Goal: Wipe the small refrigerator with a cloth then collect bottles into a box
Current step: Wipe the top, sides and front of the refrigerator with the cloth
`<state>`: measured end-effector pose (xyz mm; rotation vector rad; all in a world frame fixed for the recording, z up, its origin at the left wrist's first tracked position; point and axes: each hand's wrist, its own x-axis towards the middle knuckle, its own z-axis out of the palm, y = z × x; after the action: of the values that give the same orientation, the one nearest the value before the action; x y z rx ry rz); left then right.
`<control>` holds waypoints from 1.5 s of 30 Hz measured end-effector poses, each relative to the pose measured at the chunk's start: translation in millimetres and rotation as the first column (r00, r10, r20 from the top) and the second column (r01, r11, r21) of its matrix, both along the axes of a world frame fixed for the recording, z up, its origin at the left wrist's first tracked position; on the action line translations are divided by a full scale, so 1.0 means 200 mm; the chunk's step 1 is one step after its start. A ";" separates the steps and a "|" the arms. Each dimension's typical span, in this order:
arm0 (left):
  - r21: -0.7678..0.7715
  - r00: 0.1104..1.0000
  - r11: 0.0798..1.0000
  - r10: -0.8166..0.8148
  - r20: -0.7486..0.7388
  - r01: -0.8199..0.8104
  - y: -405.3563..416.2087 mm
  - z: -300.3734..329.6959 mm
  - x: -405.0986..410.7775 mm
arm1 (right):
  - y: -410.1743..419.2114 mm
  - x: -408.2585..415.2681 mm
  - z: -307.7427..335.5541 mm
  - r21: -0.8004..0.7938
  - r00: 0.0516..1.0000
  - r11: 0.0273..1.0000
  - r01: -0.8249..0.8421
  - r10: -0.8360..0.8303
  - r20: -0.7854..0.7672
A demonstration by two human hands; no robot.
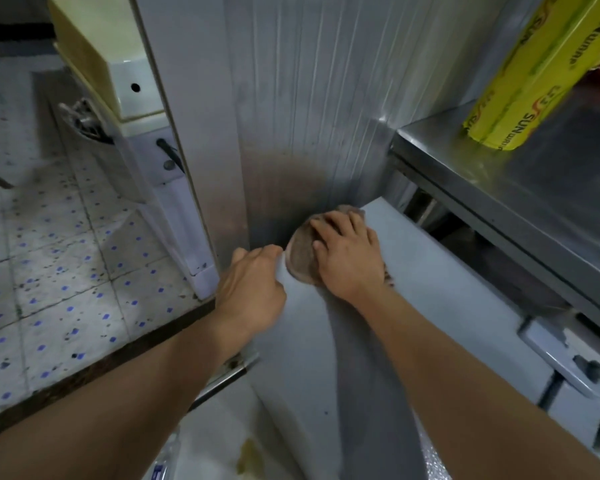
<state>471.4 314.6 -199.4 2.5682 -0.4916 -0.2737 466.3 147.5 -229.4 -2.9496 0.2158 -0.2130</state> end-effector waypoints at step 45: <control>-0.128 0.988 0.981 0.134 -0.082 -0.143 0.22 -0.10 -0.10 | -0.22 -0.47 0.06 -0.048 0.927 0.948 0.314 -0.317 -0.201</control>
<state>451.1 359.5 -219.0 2.4387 -0.2919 -0.2752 371.7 103.8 -218.1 -2.9329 0.7234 0.0532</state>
